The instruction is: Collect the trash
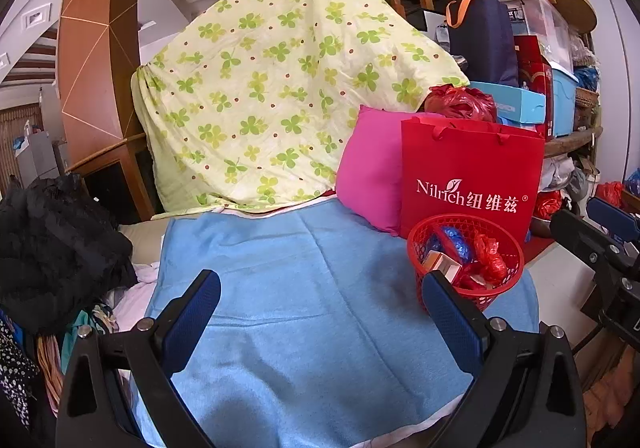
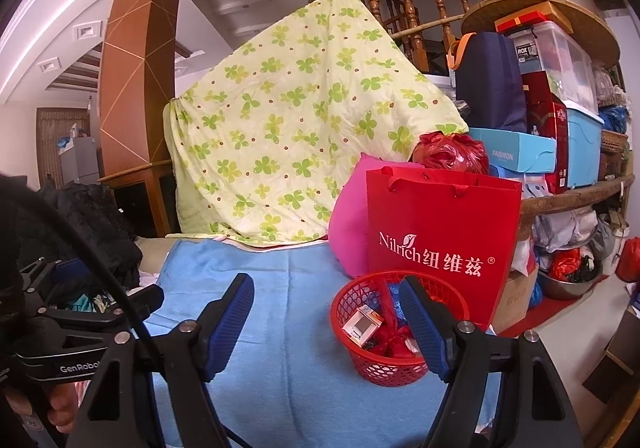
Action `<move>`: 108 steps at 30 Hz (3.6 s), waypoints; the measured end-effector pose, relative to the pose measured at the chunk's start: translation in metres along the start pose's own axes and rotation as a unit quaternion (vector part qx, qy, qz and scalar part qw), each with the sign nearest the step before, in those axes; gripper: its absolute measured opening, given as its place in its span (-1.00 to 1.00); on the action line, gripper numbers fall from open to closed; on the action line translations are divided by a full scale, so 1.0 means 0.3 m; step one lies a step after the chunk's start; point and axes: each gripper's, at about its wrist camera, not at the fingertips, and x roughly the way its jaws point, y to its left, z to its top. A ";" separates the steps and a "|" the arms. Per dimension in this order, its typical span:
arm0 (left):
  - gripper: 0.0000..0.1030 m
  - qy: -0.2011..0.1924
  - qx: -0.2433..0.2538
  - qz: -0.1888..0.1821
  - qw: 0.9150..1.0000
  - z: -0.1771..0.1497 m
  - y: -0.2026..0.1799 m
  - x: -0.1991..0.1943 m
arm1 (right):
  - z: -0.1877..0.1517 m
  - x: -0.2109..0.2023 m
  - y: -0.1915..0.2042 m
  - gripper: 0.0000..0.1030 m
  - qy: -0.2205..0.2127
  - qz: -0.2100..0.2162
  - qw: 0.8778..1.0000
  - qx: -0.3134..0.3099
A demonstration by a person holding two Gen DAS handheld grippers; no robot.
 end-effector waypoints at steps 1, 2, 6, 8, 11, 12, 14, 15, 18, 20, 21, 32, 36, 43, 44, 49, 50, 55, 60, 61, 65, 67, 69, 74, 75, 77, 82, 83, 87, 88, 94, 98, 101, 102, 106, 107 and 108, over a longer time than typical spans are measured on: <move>0.95 0.001 -0.002 0.000 1.000 -0.001 0.004 0.000 | 0.001 -0.001 0.004 0.52 0.000 0.001 1.000 -0.001; 0.95 0.001 -0.004 0.001 1.000 -0.004 0.007 -0.001 | 0.000 -0.001 0.006 0.52 0.001 0.002 1.000 -0.001; 0.95 0.002 -0.009 0.001 1.000 -0.010 0.024 -0.004 | 0.002 0.000 0.011 0.52 0.002 -0.002 1.000 -0.002; 0.95 0.000 -0.012 0.001 1.000 -0.012 0.033 -0.006 | 0.000 0.000 0.014 0.52 0.005 -0.003 1.000 0.001; 0.95 -0.003 -0.017 0.001 1.000 -0.014 0.046 -0.013 | 0.001 0.004 0.014 0.52 0.008 -0.001 1.000 0.005; 0.95 -0.004 -0.018 0.001 1.000 -0.016 0.049 -0.016 | 0.002 0.005 0.017 0.52 0.009 0.000 1.000 0.005; 0.95 -0.006 -0.020 0.000 1.000 -0.016 0.056 -0.020 | 0.002 0.005 0.024 0.52 0.008 0.000 1.000 0.001; 0.95 -0.007 -0.022 0.000 1.000 -0.018 0.061 -0.022 | 0.002 0.007 0.030 0.52 0.008 0.000 1.000 -0.001; 0.95 -0.008 -0.025 0.001 1.000 -0.020 0.072 -0.023 | 0.002 0.012 0.050 0.52 0.009 0.004 1.000 -0.006; 0.95 -0.008 -0.028 0.003 1.000 -0.023 0.083 -0.023 | 0.001 0.014 0.064 0.52 0.009 0.007 1.000 -0.011; 0.95 -0.008 -0.029 0.004 1.000 -0.026 0.088 -0.023 | 0.000 0.012 0.071 0.52 0.009 0.007 1.000 -0.012; 0.95 -0.010 -0.046 0.019 0.999 -0.036 0.132 -0.028 | 0.003 0.019 0.105 0.52 0.011 0.014 1.000 -0.015; 0.95 -0.011 -0.045 0.022 0.999 -0.039 0.138 -0.029 | 0.004 0.025 0.110 0.52 0.014 0.017 1.000 -0.015; 0.95 -0.008 -0.049 0.029 0.998 -0.044 0.151 -0.025 | 0.000 0.040 0.124 0.52 0.018 0.024 0.999 -0.016; 0.95 -0.007 -0.049 0.029 0.998 -0.044 0.152 -0.025 | 0.001 0.042 0.125 0.52 0.019 0.025 0.999 -0.016; 0.95 -0.008 -0.048 0.030 0.998 -0.044 0.149 -0.027 | 0.007 0.044 0.126 0.52 0.016 0.025 0.999 -0.017; 0.95 -0.008 -0.048 0.029 0.998 -0.045 0.149 -0.026 | 0.008 0.043 0.127 0.52 0.015 0.024 0.999 -0.017; 0.95 -0.009 -0.044 0.029 0.999 -0.043 0.142 -0.031 | 0.014 0.042 0.121 0.52 0.013 0.017 1.000 -0.014; 0.95 -0.008 -0.040 0.029 0.999 -0.040 0.131 -0.033 | 0.015 0.045 0.094 0.52 0.016 0.010 1.000 -0.004; 0.95 -0.007 -0.038 0.029 0.999 -0.036 0.126 -0.032 | 0.015 0.046 0.086 0.52 0.018 0.009 1.000 -0.002; 0.95 -0.003 -0.032 0.028 0.999 -0.034 0.106 -0.026 | 0.012 0.048 0.065 0.52 0.022 0.008 1.000 0.005; 0.95 -0.001 -0.029 0.027 0.999 -0.032 0.095 -0.021 | 0.008 0.048 0.055 0.52 0.023 0.006 1.000 0.007; 0.95 0.002 -0.024 0.026 0.999 -0.032 0.084 -0.015 | 0.004 0.049 0.045 0.52 0.024 0.005 1.000 0.008; 0.95 0.009 -0.009 0.026 1.000 -0.031 0.043 0.000 | -0.009 0.059 0.017 0.52 0.030 0.003 0.999 0.012; 0.95 0.010 -0.008 0.026 1.000 -0.031 0.035 0.001 | -0.013 0.063 0.011 0.52 0.032 0.004 0.999 0.014; 0.95 0.012 -0.003 0.026 1.000 -0.029 0.020 0.005 | -0.020 0.067 -0.002 0.52 0.035 0.004 0.999 0.018; 0.95 0.015 0.006 0.024 1.000 -0.030 -0.010 0.012 | -0.026 0.069 -0.035 0.52 0.038 0.005 0.999 0.027; 0.95 0.016 0.009 0.023 1.000 -0.032 -0.016 0.012 | -0.027 0.069 -0.039 0.52 0.038 0.006 0.999 0.028; 0.95 0.019 0.020 0.020 0.999 -0.035 -0.034 0.017 | -0.030 0.071 -0.048 0.52 0.038 0.004 0.999 0.030; 0.95 0.019 0.022 0.020 0.999 -0.036 -0.035 0.017 | -0.032 0.072 -0.052 0.52 0.039 0.004 0.999 0.031; 0.95 0.022 0.029 0.019 0.999 -0.044 -0.045 0.024 | -0.045 0.077 -0.069 0.52 0.043 0.001 0.999 0.033; 0.95 0.026 0.032 0.019 0.999 -0.049 -0.047 0.029 | -0.047 0.077 -0.069 0.52 0.045 -0.001 0.998 0.038; 0.95 0.025 0.031 0.019 0.999 -0.050 -0.042 0.027 | -0.044 0.079 -0.067 0.52 0.045 -0.001 0.998 0.037; 0.95 0.025 0.031 0.019 0.999 -0.050 -0.043 0.028 | -0.043 0.081 -0.070 0.52 0.045 0.000 0.998 0.037; 0.95 0.025 0.028 0.019 0.999 -0.055 -0.033 0.029 | -0.039 0.086 -0.065 0.52 0.044 0.001 0.998 0.033; 0.95 0.026 0.026 0.019 0.999 -0.056 -0.030 0.031 | -0.037 0.086 -0.059 0.52 0.044 0.001 0.999 0.032; 0.95 0.026 0.025 0.019 0.999 -0.056 -0.027 0.030 | -0.037 0.087 -0.054 0.52 0.045 0.002 0.999 0.030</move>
